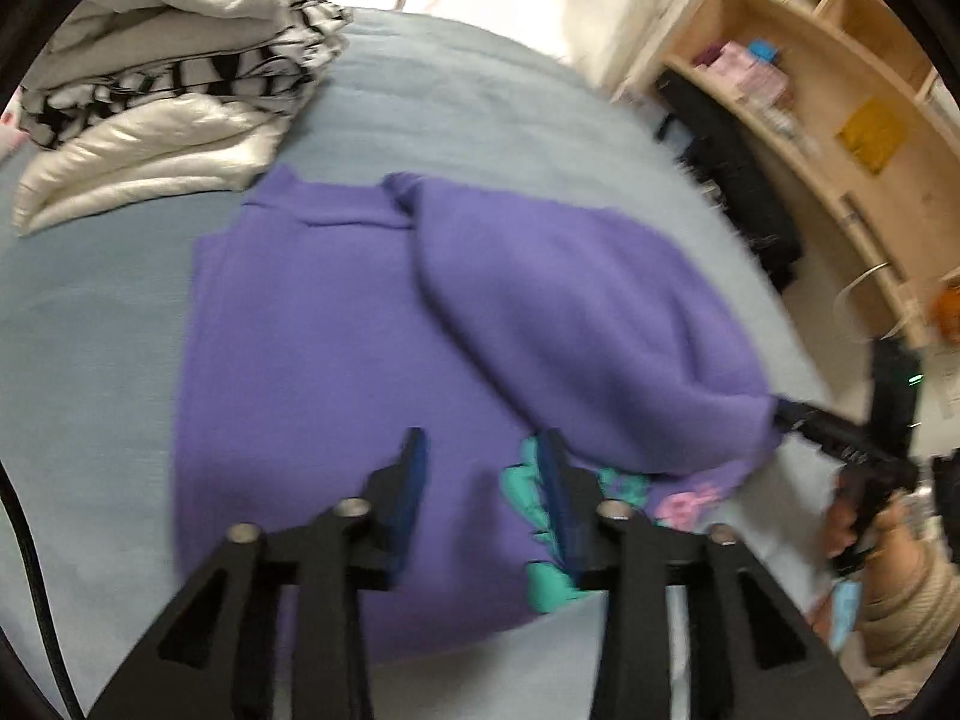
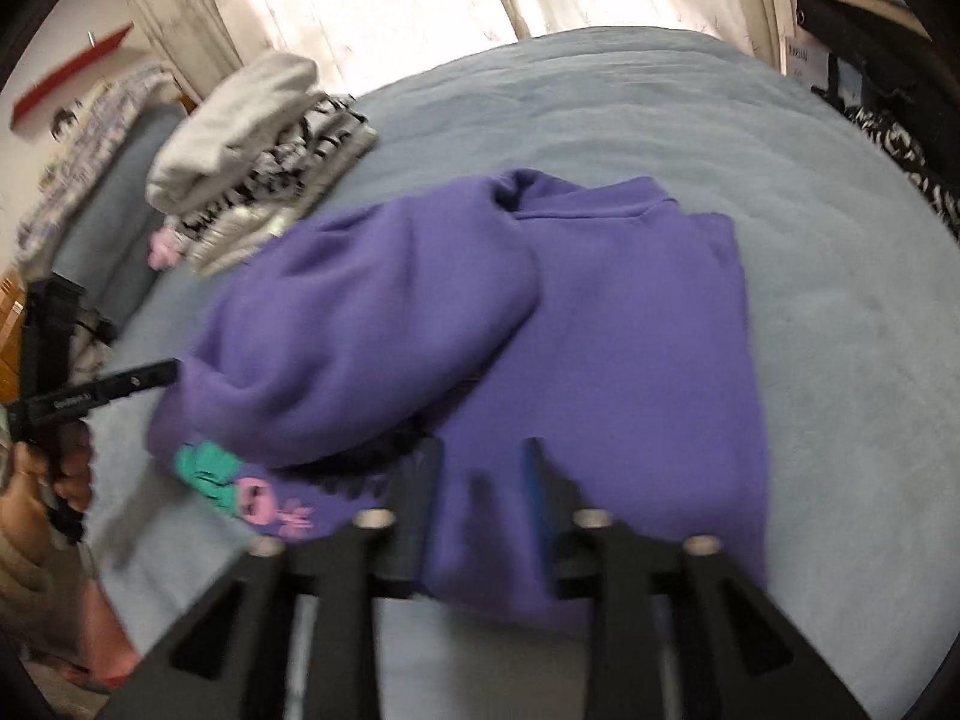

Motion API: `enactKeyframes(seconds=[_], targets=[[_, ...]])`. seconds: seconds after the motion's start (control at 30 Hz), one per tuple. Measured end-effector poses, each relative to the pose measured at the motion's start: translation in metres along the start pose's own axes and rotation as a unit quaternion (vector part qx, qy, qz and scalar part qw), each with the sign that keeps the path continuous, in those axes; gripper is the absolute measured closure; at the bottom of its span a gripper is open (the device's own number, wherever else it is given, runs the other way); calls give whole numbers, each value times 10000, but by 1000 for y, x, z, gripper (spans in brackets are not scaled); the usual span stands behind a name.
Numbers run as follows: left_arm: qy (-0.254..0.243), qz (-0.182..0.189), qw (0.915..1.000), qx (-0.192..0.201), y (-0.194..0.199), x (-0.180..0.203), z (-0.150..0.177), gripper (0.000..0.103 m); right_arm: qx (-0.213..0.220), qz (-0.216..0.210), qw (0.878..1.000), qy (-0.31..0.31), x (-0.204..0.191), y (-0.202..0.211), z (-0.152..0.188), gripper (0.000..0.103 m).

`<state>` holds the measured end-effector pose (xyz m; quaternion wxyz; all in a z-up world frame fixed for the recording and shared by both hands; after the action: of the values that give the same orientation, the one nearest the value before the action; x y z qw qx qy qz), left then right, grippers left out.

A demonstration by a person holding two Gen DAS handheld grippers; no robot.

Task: Fold large clothes
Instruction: 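Press the folded hood flat with the left gripper while the right gripper releases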

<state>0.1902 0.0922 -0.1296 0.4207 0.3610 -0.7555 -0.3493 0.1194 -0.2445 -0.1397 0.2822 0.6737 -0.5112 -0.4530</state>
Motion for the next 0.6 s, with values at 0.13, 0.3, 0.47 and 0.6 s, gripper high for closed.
enactKeyframes(seconds=[0.13,0.3,0.47,0.6], targets=[[51,576,9982,134,-8,8,-7,53,167,-600,9977,-281,-3,5,-2,51],[191,868,9960,18,-35,13,-14,53,97,-1077,9915,-718,3,-9,-13,51],[438,1036,9936,-113,-66,8,-15,50,-64,-1265,9882,-856,1,-35,-21,51],[531,1256,9905,172,-76,11,-21,49,0,-1288,9883,-812,-4,-46,-27,51]])
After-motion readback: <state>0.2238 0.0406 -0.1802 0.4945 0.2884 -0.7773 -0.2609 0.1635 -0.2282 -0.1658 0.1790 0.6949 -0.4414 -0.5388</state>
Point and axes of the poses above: each gripper's, at about its wrist camera, not at the fingertips, and y roughly against the way its jaws point, x to its right, z to its underside, the point moved 4 cm from there along -y, roughly the way its jaws point, and after that the axes turned 9 degrees about -x, right-handed, at the moved point
